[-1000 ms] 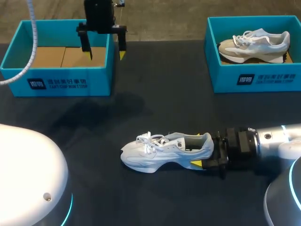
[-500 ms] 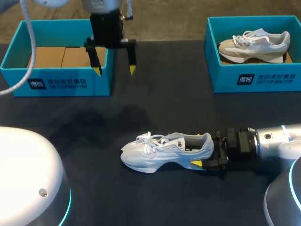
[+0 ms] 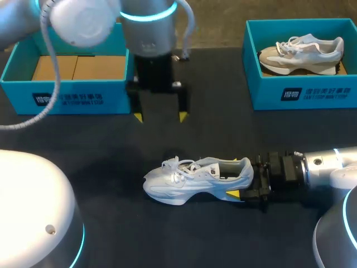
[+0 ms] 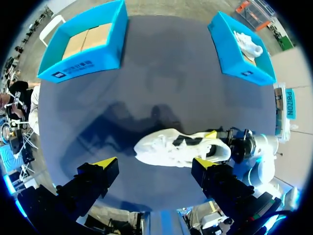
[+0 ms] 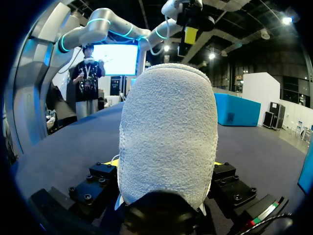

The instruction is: Take the shoe out of the shoebox, open the shoe tongue, remove and reinsert the insole, then place the shoe into the shoebox

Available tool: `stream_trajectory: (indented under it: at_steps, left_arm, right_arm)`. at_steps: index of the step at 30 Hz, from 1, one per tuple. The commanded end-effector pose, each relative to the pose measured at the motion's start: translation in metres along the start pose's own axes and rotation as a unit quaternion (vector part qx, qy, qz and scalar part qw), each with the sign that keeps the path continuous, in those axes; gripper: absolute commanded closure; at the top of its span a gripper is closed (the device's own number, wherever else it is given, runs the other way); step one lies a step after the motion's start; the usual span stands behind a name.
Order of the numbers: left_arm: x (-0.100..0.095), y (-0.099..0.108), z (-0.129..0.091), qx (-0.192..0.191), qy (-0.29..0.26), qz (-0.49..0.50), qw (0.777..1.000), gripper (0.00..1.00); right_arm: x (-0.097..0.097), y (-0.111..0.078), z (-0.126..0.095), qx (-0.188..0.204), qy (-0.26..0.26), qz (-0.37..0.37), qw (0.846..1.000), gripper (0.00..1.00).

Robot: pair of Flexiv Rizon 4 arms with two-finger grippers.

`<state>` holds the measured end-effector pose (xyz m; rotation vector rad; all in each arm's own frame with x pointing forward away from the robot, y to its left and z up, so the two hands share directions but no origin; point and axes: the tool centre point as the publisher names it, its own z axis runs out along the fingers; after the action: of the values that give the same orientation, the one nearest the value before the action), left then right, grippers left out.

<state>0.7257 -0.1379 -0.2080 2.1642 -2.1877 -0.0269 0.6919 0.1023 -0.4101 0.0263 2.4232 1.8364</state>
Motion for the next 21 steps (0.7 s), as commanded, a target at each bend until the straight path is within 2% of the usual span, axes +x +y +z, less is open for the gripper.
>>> stream_trajectory:
  at_steps: [1,9,21]
  left_arm:
    - [0.03,0.003,0.015,-0.014,-0.014,0.007,1.0,0.0]
    - [0.061,0.016,0.036,-0.043,-0.015,0.022,0.999,0.0]
    - [0.061,0.016,0.036,-0.043,-0.015,0.022,0.999,0.0]
  right_arm:
    - [0.002,0.001,0.001,0.002,-0.001,0.0,1.0,1.0]
    - [0.002,0.001,0.001,0.002,-0.001,0.0,1.0,1.0]
    - [0.002,0.001,0.001,0.002,-0.001,0.0,1.0,1.0]
